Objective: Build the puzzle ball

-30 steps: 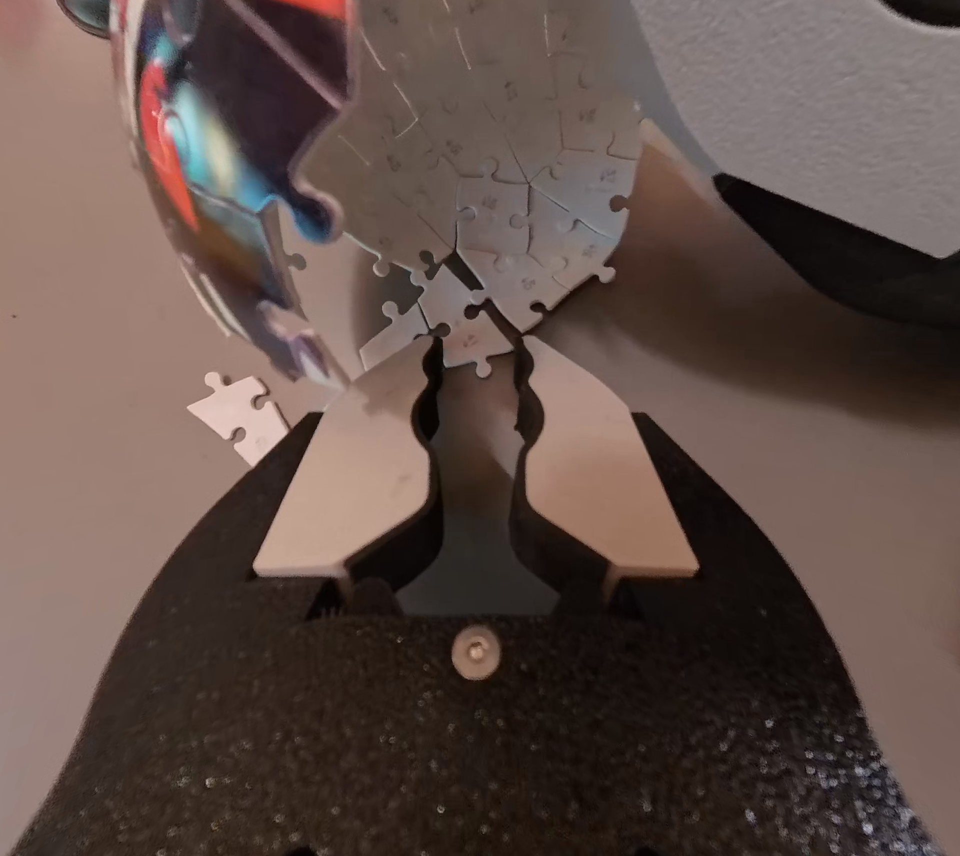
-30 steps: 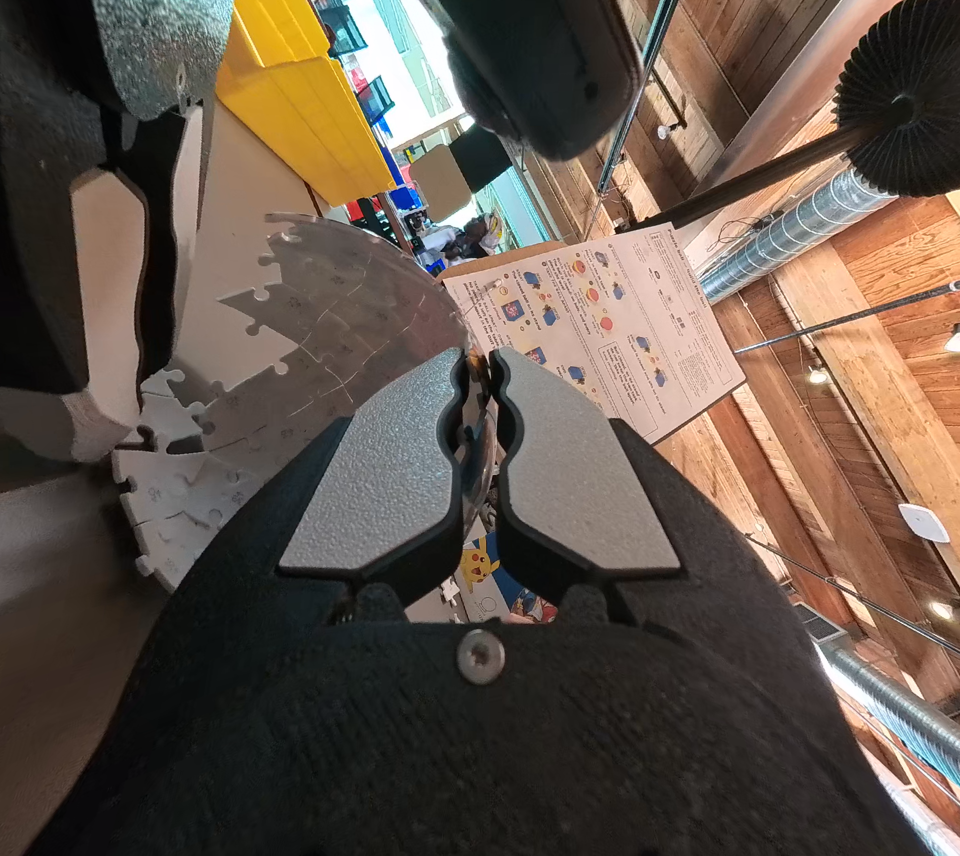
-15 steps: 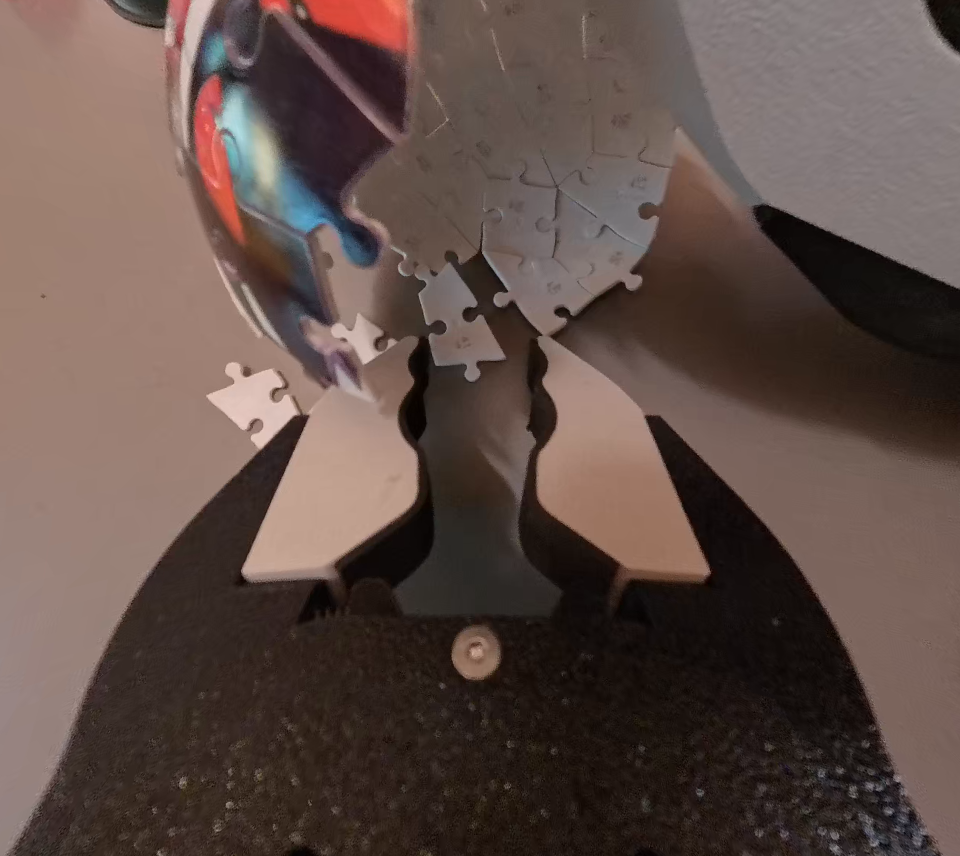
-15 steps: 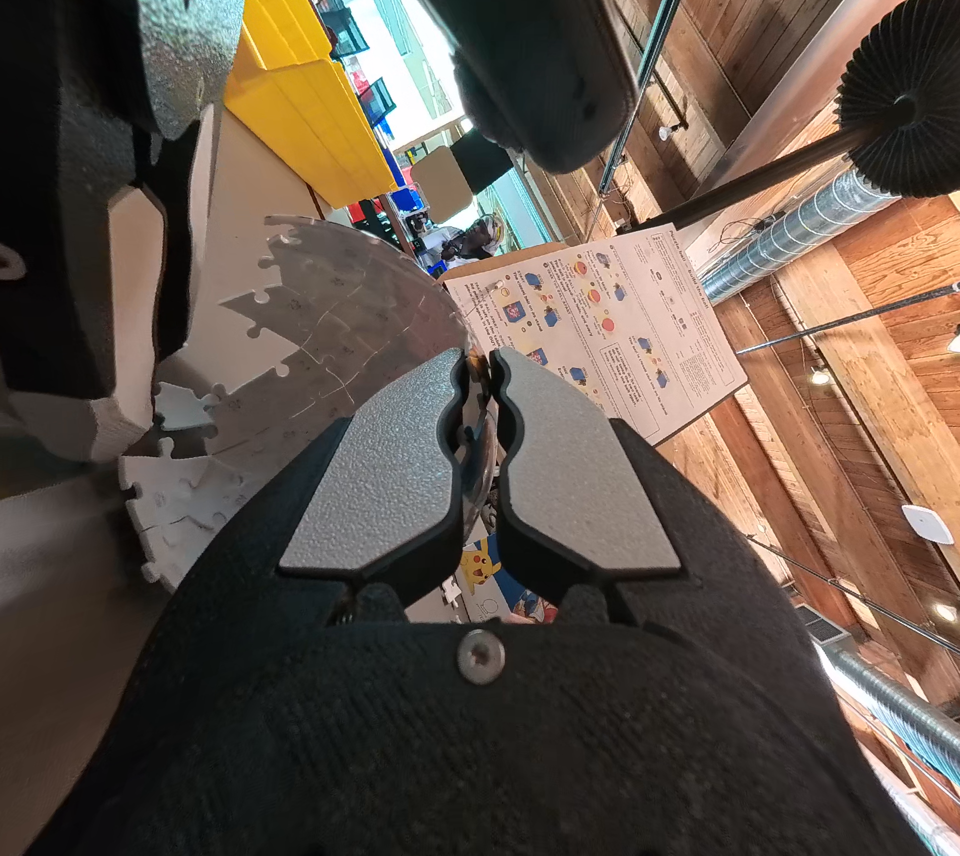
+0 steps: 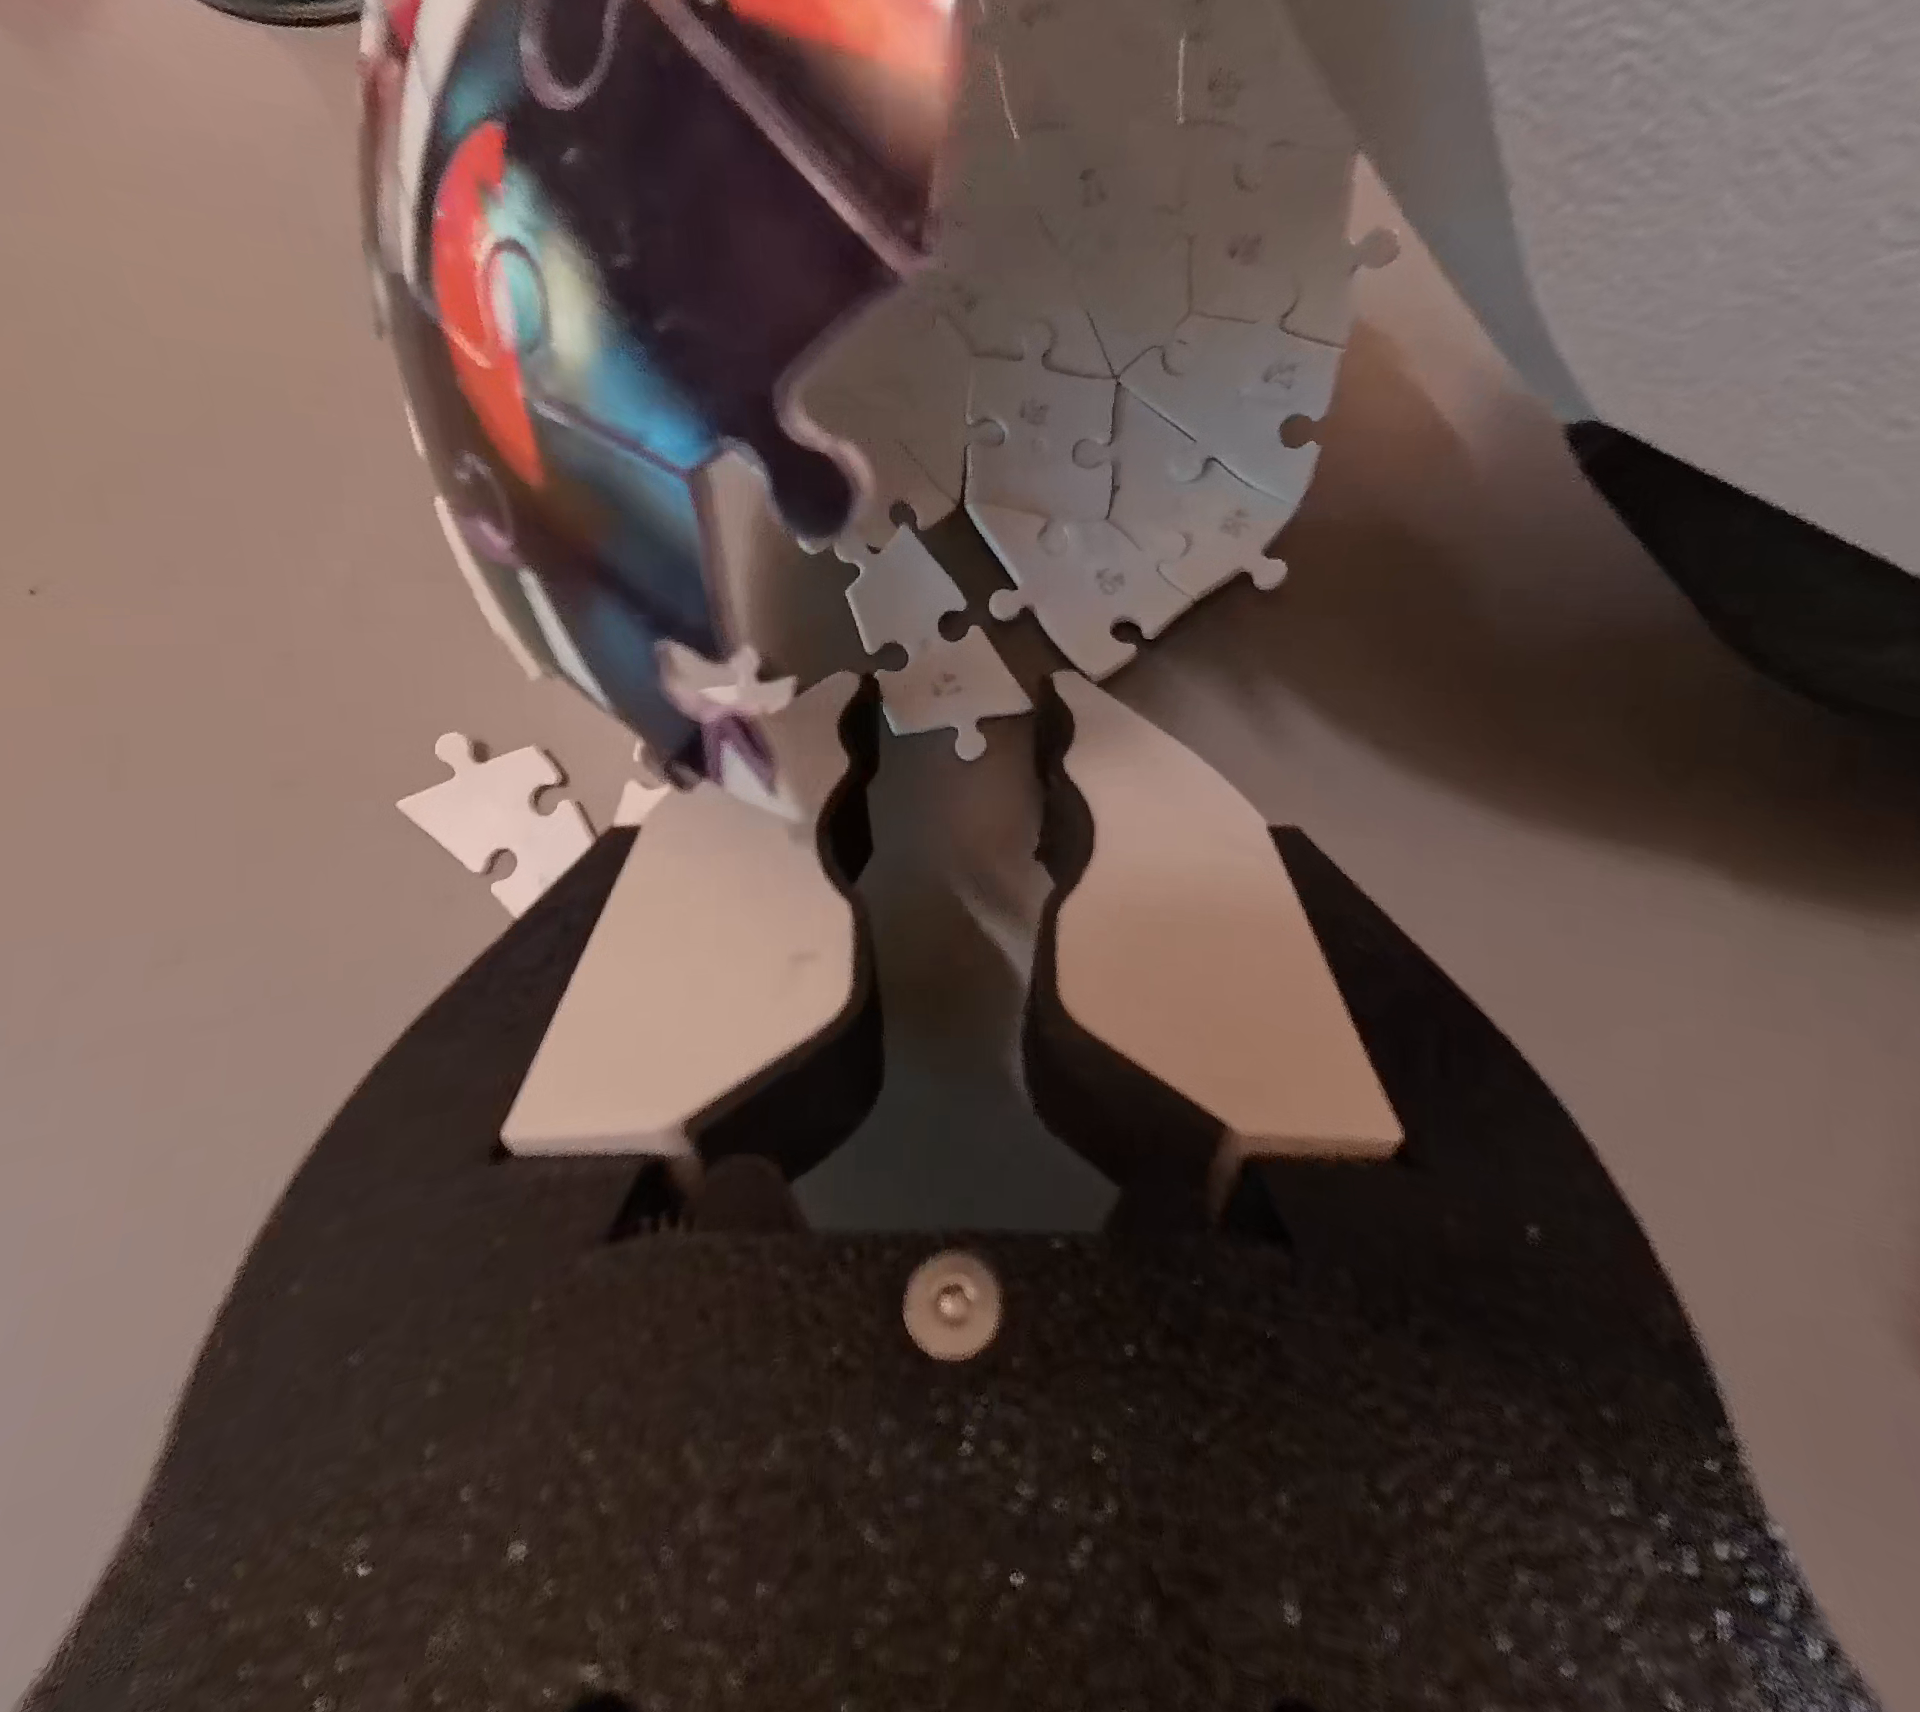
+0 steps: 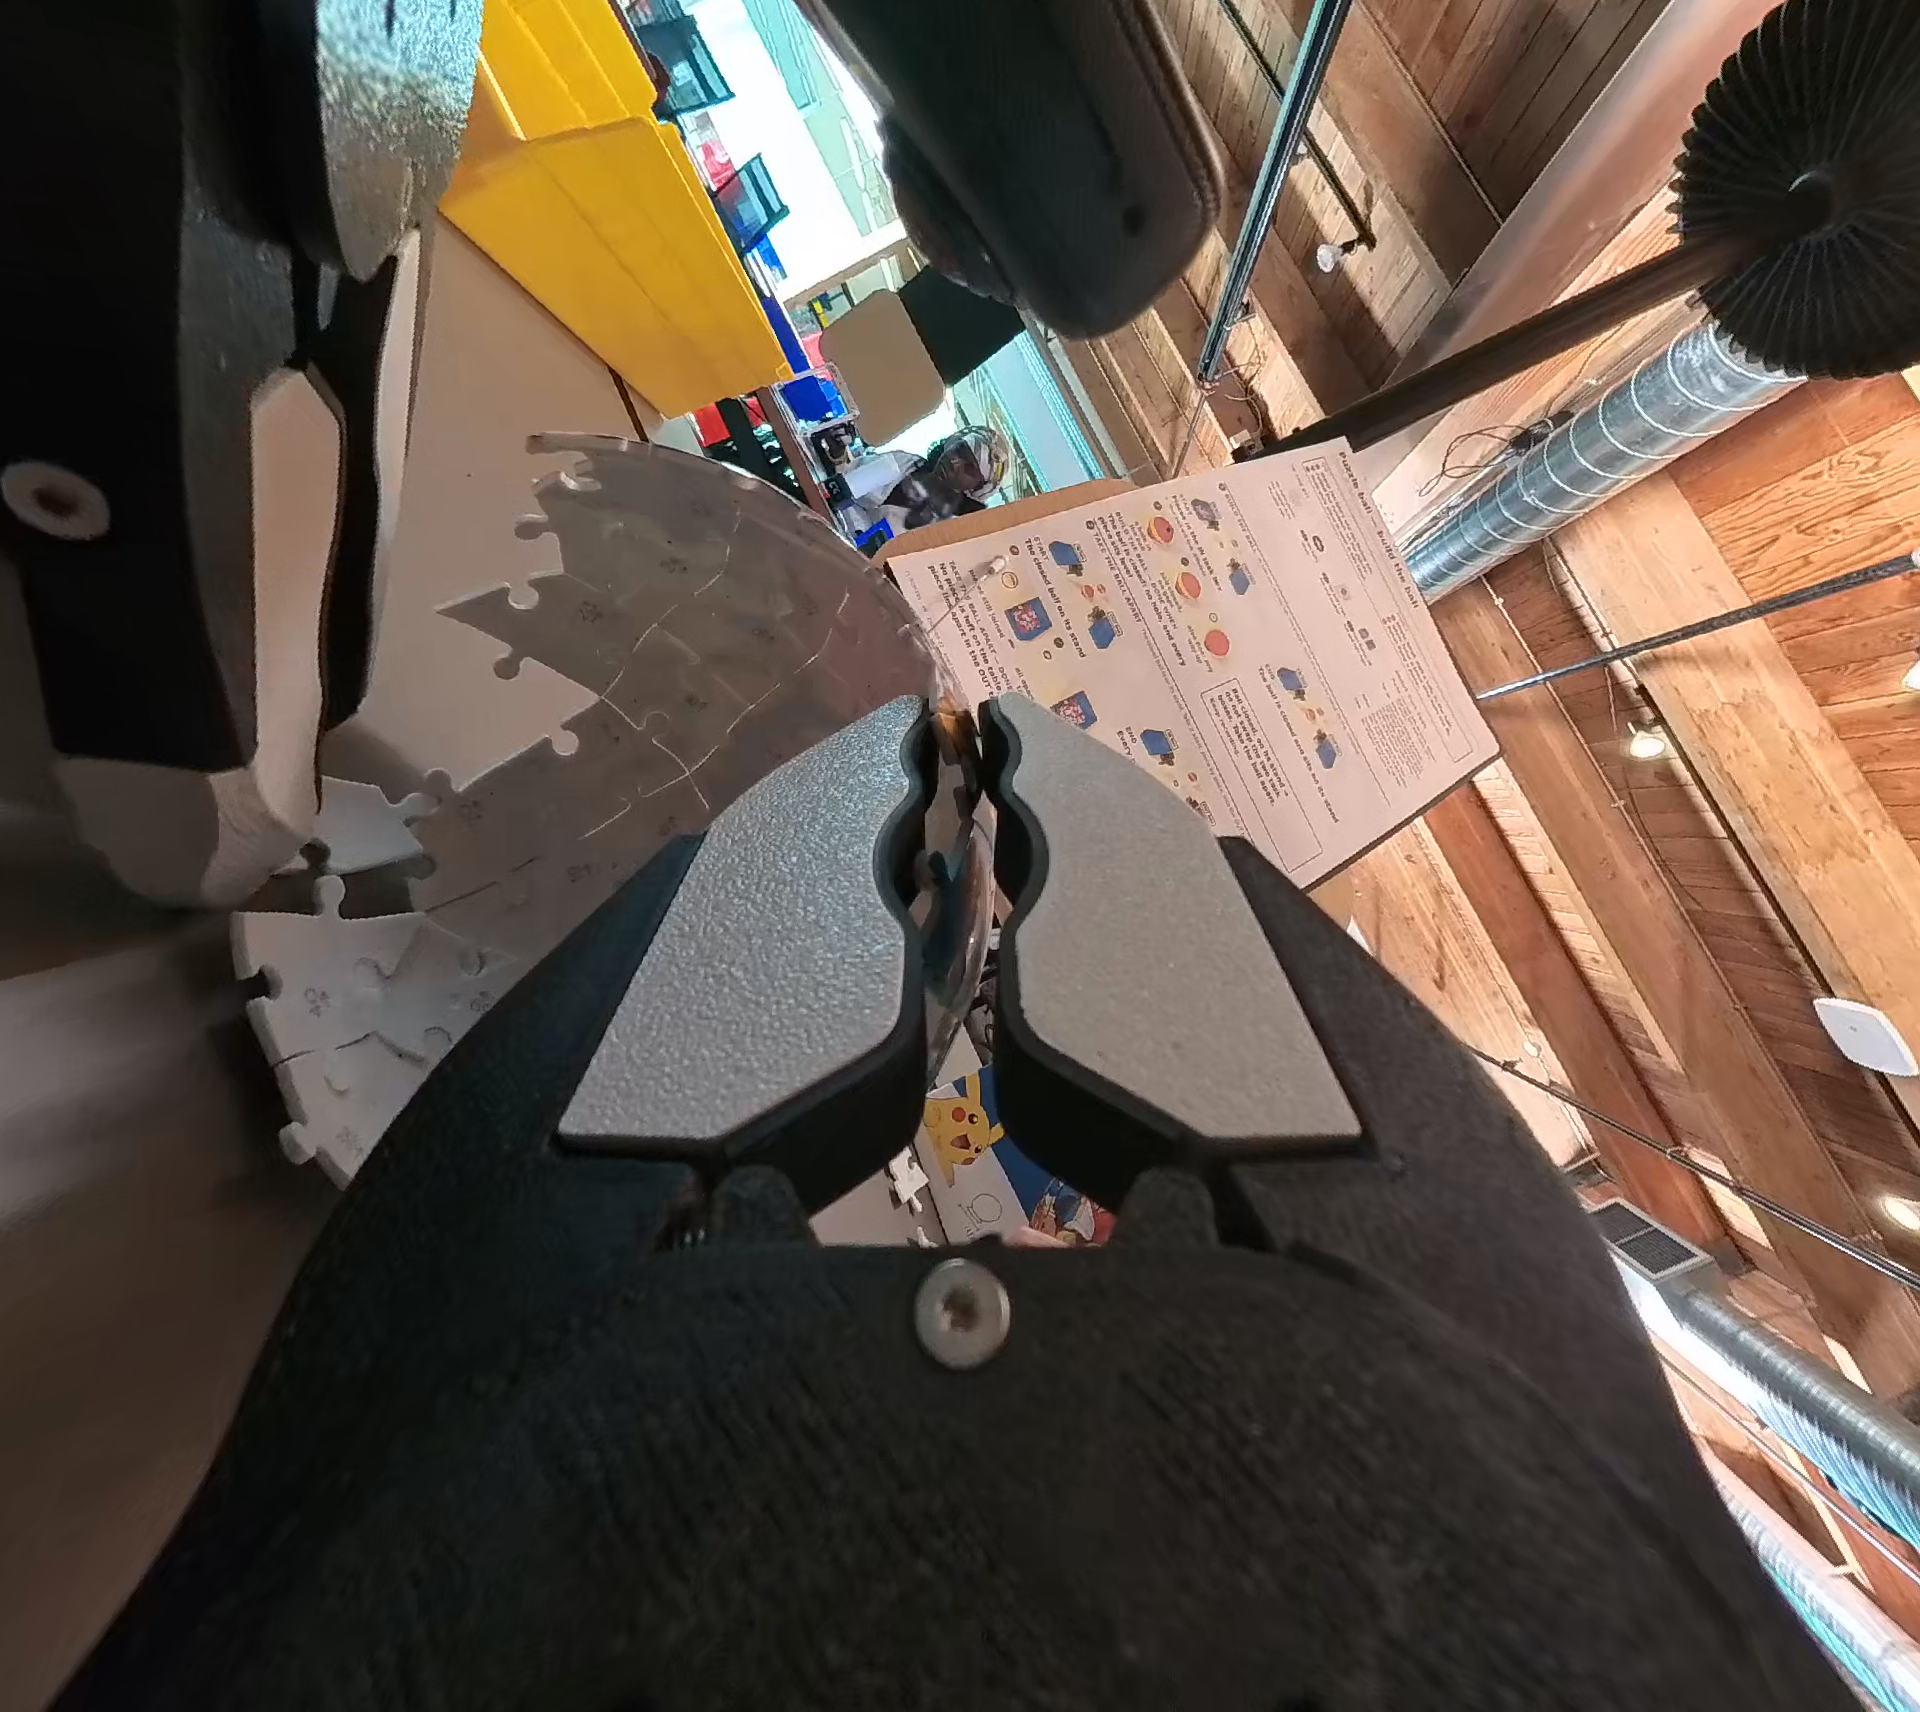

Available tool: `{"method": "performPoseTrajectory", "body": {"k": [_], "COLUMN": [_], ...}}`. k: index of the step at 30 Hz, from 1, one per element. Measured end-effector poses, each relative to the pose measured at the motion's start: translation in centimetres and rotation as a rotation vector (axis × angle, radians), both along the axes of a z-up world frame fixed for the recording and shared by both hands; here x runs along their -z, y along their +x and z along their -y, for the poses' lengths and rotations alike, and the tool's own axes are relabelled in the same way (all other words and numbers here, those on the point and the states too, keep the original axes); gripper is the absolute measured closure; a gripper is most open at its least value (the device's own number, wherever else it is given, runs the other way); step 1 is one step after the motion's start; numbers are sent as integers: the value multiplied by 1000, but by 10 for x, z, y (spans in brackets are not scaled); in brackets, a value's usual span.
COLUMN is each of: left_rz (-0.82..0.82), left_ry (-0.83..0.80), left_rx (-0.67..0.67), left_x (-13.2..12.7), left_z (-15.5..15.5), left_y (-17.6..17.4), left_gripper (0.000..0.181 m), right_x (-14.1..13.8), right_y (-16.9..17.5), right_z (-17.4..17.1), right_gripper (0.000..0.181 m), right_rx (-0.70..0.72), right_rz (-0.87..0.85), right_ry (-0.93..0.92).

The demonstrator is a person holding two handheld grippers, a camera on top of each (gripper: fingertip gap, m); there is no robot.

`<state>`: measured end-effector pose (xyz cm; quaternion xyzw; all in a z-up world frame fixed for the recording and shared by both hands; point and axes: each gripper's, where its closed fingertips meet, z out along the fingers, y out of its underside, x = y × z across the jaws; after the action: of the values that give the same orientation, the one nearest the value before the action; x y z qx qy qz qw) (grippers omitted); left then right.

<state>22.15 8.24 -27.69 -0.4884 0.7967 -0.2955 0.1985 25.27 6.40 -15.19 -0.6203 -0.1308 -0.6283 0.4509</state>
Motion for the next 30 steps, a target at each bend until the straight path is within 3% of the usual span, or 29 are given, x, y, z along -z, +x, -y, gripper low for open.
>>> {"method": "performPoseTrajectory", "body": {"k": [27,30], "left_rz": [45,152], "left_ry": [15,-17], "left_rx": [2,7], "left_x": [-6,-20], "left_z": [2,2], "left_y": [-5,-2], "left_gripper": [151,150], "right_x": [-1,-1], "right_y": [0,2], "right_z": [4,4], "right_gripper": [174,174], "right_rx": [-5,-2], "right_rz": [-10,-13], "right_ry": [7,9]}}
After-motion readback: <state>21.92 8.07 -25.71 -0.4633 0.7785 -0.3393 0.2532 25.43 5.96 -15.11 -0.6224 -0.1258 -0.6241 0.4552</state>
